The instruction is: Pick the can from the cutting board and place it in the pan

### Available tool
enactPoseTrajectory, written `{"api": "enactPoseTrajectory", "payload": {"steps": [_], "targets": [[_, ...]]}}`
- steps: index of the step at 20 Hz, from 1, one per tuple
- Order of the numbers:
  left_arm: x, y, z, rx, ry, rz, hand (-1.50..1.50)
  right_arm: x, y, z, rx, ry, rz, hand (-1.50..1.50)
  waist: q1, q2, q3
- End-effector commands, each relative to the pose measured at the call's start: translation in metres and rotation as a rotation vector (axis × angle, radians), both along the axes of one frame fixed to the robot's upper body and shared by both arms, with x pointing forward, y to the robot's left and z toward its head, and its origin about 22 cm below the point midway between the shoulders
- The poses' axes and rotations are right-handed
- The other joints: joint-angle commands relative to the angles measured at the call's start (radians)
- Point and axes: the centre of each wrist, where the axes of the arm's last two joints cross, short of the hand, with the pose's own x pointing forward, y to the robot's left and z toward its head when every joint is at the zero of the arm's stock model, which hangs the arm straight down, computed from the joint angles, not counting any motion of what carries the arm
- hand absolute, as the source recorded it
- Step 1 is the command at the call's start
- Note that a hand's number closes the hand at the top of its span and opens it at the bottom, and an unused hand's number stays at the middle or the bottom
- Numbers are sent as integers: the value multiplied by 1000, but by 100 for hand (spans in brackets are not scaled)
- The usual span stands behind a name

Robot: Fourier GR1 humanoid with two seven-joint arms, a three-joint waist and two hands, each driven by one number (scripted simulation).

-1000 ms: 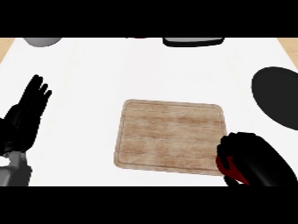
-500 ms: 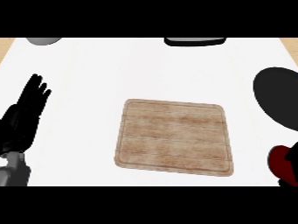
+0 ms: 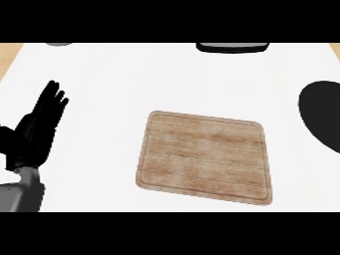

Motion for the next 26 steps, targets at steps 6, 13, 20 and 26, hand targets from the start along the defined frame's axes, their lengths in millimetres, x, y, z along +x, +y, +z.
{"api": "enactPoseTrajectory", "payload": {"steps": [6,13,20,26], "targets": [[3,-9,6,-3,7,-29,0,56,-94,3,126,-28,-95,150,32,6,1],[16,-8,-5,-2,-11,-53,0,87,-126,-51,144,17,-61,150,34,12,1],[4,-11,-3,-17,-3,-57,0,117,-112,-106,113,79,16,150,54,14,3],[20,-19,5,-8,-12,-47,0,121,-103,-141,109,197,-76,150,46,19,3]]}}
